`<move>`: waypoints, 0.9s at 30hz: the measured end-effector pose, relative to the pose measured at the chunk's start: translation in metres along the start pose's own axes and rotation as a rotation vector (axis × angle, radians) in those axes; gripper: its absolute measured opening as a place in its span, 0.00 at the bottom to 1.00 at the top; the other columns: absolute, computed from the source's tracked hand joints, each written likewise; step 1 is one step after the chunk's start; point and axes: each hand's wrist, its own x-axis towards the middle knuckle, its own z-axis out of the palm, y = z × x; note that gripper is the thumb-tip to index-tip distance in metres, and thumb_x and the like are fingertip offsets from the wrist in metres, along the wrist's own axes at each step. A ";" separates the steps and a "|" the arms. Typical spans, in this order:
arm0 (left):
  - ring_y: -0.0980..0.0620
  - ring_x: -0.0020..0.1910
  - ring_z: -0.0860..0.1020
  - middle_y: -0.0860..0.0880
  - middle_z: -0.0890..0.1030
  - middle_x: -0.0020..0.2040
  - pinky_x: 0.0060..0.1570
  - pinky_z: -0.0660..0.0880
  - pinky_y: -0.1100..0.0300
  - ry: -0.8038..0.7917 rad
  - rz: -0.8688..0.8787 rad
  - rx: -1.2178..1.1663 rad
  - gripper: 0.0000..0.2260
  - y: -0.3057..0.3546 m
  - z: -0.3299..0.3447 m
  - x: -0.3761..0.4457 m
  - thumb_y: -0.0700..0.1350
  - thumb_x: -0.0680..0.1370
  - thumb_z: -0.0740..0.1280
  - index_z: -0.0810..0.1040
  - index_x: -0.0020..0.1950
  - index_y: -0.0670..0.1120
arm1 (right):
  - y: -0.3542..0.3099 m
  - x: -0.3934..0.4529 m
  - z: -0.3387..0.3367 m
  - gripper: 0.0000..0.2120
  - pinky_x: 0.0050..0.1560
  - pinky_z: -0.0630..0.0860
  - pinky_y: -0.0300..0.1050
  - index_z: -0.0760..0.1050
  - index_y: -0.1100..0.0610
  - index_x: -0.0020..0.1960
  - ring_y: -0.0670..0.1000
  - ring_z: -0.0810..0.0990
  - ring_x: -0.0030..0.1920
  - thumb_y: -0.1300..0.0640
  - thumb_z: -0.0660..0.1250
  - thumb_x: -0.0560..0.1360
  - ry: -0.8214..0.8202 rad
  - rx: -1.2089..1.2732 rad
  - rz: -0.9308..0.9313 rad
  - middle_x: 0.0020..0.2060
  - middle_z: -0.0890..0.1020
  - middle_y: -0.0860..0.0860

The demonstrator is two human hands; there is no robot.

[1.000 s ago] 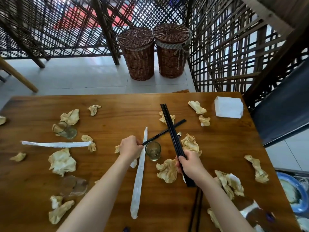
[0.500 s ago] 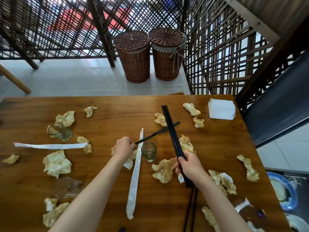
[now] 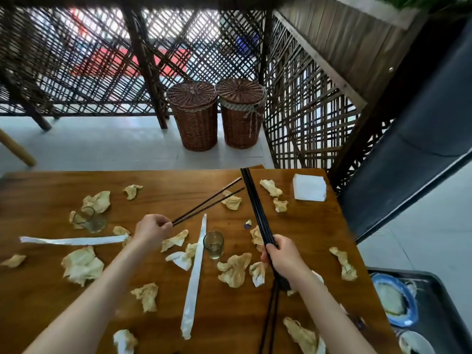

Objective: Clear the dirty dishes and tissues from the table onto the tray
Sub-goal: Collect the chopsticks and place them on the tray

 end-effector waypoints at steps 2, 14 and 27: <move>0.51 0.46 0.77 0.47 0.81 0.49 0.38 0.71 0.62 -0.014 0.024 -0.004 0.09 0.005 -0.011 -0.009 0.43 0.78 0.67 0.81 0.55 0.43 | -0.007 -0.008 -0.009 0.08 0.32 0.75 0.39 0.73 0.55 0.53 0.48 0.77 0.33 0.60 0.56 0.81 0.011 -0.015 -0.012 0.36 0.79 0.52; 0.53 0.41 0.77 0.51 0.80 0.42 0.39 0.72 0.59 -0.111 0.133 0.119 0.07 0.036 -0.062 -0.067 0.46 0.77 0.68 0.82 0.52 0.46 | -0.024 -0.055 -0.036 0.08 0.33 0.74 0.38 0.73 0.57 0.54 0.48 0.78 0.34 0.60 0.56 0.81 0.090 -0.028 -0.098 0.37 0.80 0.52; 0.49 0.43 0.80 0.48 0.84 0.43 0.47 0.76 0.57 -0.376 0.312 0.338 0.07 0.051 -0.035 -0.132 0.41 0.77 0.66 0.84 0.48 0.43 | 0.011 -0.078 -0.066 0.08 0.38 0.75 0.42 0.74 0.59 0.50 0.50 0.77 0.37 0.60 0.57 0.80 0.129 -0.105 -0.151 0.38 0.78 0.54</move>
